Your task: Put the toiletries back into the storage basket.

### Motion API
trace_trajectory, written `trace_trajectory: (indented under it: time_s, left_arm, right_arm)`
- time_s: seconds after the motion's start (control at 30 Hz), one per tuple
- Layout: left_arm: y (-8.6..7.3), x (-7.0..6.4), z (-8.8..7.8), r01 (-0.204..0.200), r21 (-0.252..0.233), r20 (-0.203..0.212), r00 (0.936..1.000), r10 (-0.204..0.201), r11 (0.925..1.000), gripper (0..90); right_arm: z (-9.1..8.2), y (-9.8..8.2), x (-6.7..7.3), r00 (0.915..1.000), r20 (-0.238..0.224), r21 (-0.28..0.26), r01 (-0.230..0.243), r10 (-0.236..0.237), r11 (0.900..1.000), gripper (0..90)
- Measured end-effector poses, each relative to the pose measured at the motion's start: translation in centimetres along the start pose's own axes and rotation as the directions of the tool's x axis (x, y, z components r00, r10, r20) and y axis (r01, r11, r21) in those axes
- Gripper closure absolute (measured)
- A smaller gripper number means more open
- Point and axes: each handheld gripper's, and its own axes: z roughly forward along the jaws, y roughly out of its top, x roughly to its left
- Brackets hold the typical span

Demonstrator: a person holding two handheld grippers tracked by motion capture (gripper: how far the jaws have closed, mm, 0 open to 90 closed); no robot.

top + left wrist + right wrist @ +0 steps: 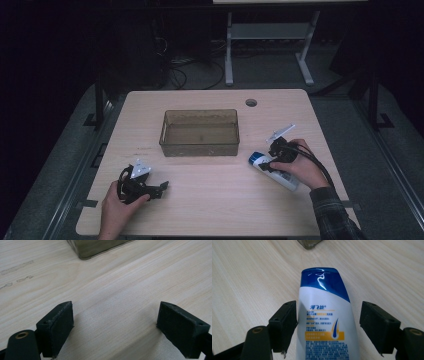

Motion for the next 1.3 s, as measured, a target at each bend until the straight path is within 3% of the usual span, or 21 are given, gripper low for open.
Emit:
trace_trajectory:
  time_s: [0.67, 1.17, 1.3]
  left_arm:
    - [0.0, 0.0, 0.0, 0.000, 0.000, 0.000, 1.0000, 0.000, 1.0000, 12.6]
    - [0.0, 0.0, 0.0, 0.000, 0.000, 0.000, 1.0000, 0.000, 1.0000, 12.6]
    - [0.0, 0.0, 0.0, 0.000, 0.000, 0.000, 1.0000, 0.000, 1.0000, 12.6]
  right_arm:
    - [2.1, 0.2, 0.0, 1.0000, -0.006, 0.075, 0.001, -0.001, 0.997, 29.4]
    - [1.6, -0.2, -0.3, 0.9992, -0.018, 0.061, -0.035, 0.036, 0.998, 32.9]
    - [1.1, -0.3, -0.2, 0.9985, -0.027, 0.036, -0.047, 0.047, 0.998, 33.0]
